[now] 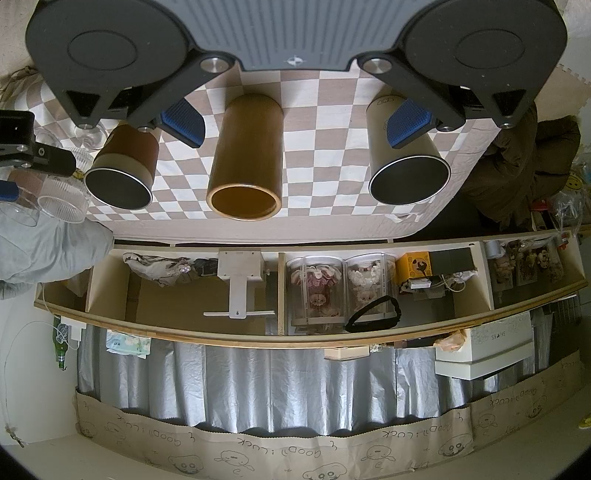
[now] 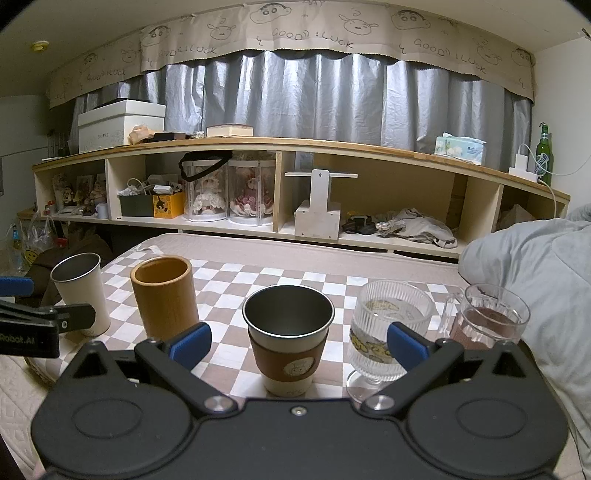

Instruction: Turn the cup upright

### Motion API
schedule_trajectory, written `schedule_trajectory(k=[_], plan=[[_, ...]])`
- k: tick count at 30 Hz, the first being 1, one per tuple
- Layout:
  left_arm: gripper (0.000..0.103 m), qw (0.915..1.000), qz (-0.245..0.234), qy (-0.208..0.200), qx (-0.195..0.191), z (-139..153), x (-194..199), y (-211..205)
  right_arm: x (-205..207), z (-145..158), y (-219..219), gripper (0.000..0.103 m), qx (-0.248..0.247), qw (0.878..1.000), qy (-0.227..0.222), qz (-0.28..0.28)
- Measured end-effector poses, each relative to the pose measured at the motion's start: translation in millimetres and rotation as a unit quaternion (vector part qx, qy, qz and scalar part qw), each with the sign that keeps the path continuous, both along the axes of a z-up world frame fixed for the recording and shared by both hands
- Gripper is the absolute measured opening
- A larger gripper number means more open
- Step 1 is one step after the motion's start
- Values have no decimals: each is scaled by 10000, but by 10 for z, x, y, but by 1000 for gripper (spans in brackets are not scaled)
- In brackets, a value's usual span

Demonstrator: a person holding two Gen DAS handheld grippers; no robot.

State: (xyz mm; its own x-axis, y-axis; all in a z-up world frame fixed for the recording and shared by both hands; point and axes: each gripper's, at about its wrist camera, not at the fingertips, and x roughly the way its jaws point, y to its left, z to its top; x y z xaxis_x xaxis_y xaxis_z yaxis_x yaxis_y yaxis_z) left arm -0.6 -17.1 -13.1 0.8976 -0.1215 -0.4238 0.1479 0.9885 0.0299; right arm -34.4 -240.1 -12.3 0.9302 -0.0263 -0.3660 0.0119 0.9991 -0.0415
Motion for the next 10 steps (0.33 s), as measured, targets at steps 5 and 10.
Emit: schedule_trajectory(k=[5,10], plan=[[103,10000,35,-6,25,-2,2,6,-5,8,-4,102,-5,10000,-5,5],[103,10000,52,-4,48,-6,-4,16,-5,8,-5,102,-4,10000,-8,2]])
